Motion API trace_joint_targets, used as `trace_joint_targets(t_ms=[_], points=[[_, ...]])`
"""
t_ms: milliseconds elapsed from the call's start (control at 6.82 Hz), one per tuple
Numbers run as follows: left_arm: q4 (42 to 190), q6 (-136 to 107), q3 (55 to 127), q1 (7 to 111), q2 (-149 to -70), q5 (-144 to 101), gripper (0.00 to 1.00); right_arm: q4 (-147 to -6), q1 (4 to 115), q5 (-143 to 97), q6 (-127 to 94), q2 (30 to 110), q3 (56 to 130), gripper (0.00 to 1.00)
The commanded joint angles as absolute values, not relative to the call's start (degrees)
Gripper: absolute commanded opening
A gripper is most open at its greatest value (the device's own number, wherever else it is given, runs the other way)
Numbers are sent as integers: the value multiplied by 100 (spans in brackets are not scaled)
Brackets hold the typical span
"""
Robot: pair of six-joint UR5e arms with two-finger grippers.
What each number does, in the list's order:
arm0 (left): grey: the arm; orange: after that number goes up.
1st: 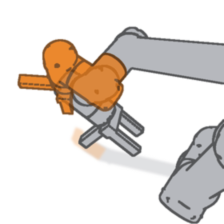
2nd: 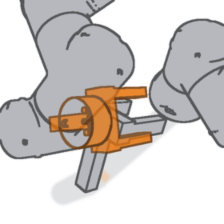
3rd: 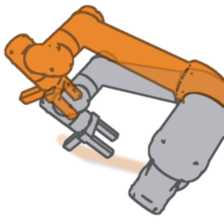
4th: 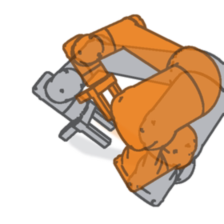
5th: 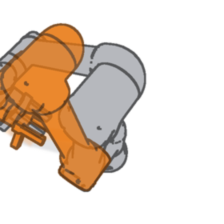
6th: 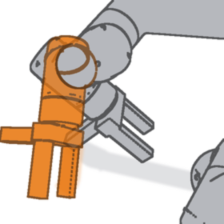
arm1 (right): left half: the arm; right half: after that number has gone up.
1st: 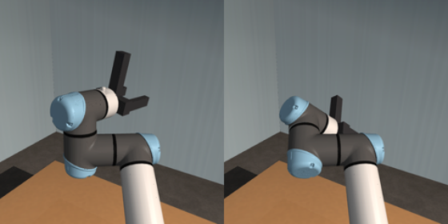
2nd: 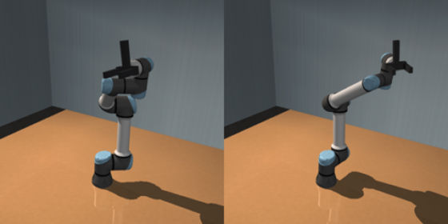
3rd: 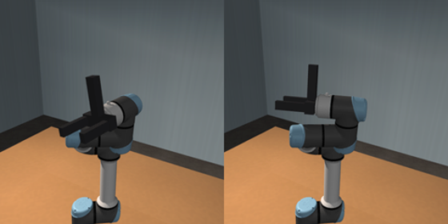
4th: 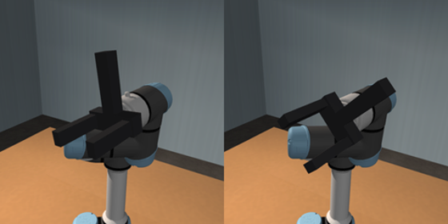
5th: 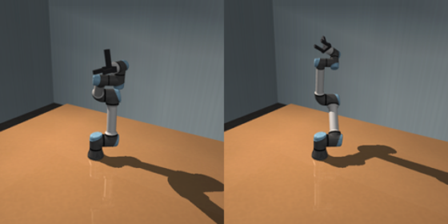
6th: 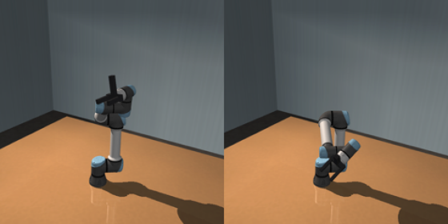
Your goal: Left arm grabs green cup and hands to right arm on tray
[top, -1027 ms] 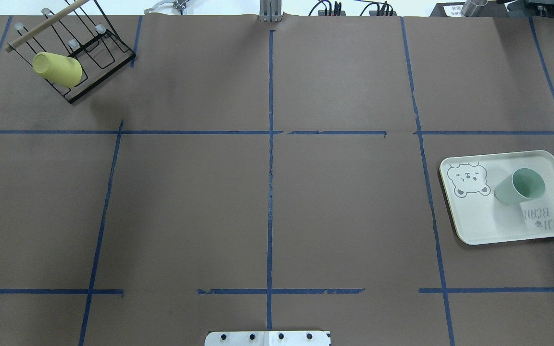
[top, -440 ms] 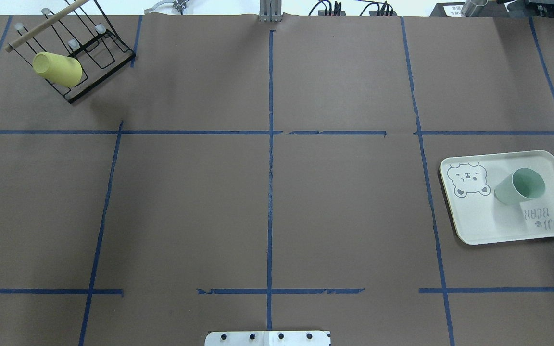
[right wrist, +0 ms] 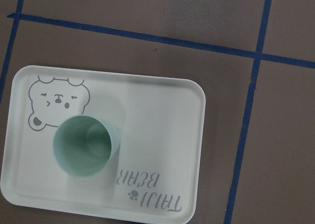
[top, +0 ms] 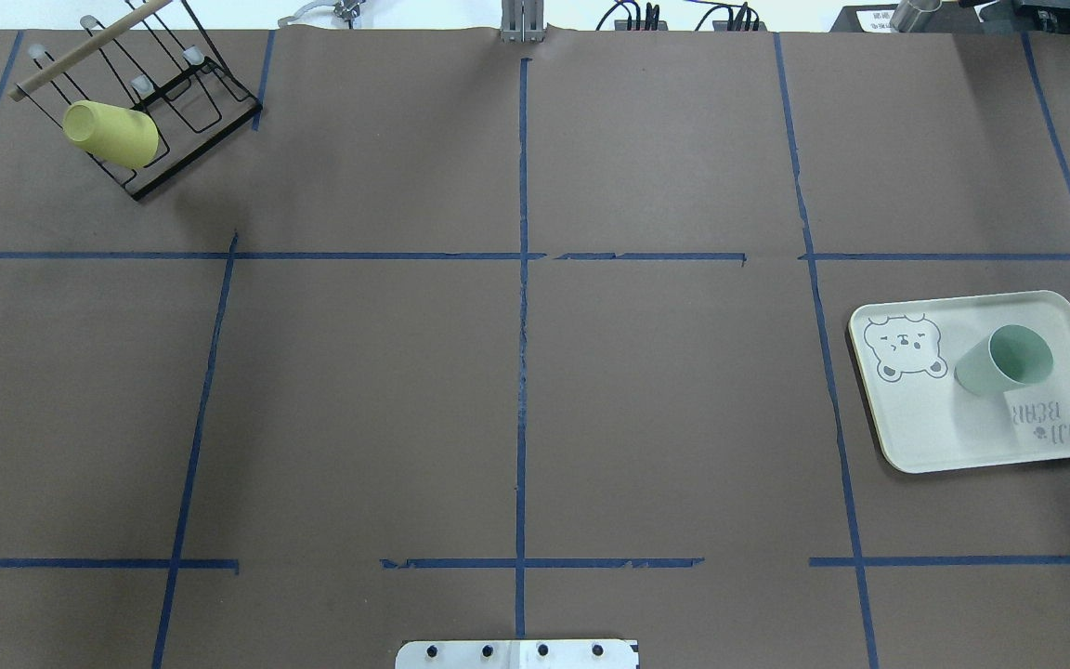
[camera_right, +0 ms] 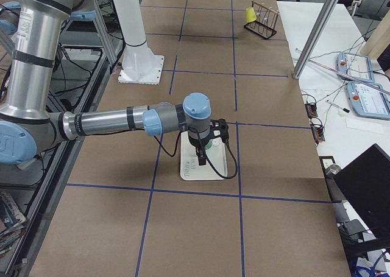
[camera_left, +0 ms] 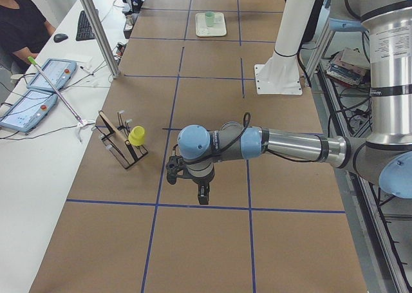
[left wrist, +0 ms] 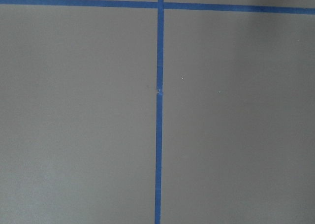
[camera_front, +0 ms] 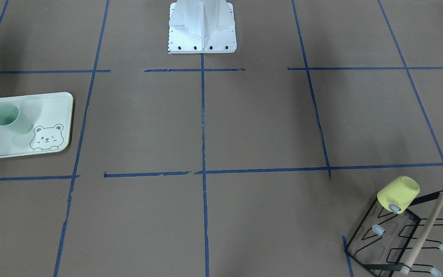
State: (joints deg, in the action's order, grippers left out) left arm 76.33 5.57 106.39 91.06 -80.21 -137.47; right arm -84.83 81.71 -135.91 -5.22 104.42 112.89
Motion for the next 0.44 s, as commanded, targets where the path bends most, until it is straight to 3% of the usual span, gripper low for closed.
trace_joint_targets(t_ms=[0,293], points=[[7866,554,10626,9105,-7980,-13702,100,-8481,8227,-13527,-519,10441,11268,100],[7866,554,10652,9105,-7998,-13711,100,-8481,8227,-13562,-527,10441,11250,100]])
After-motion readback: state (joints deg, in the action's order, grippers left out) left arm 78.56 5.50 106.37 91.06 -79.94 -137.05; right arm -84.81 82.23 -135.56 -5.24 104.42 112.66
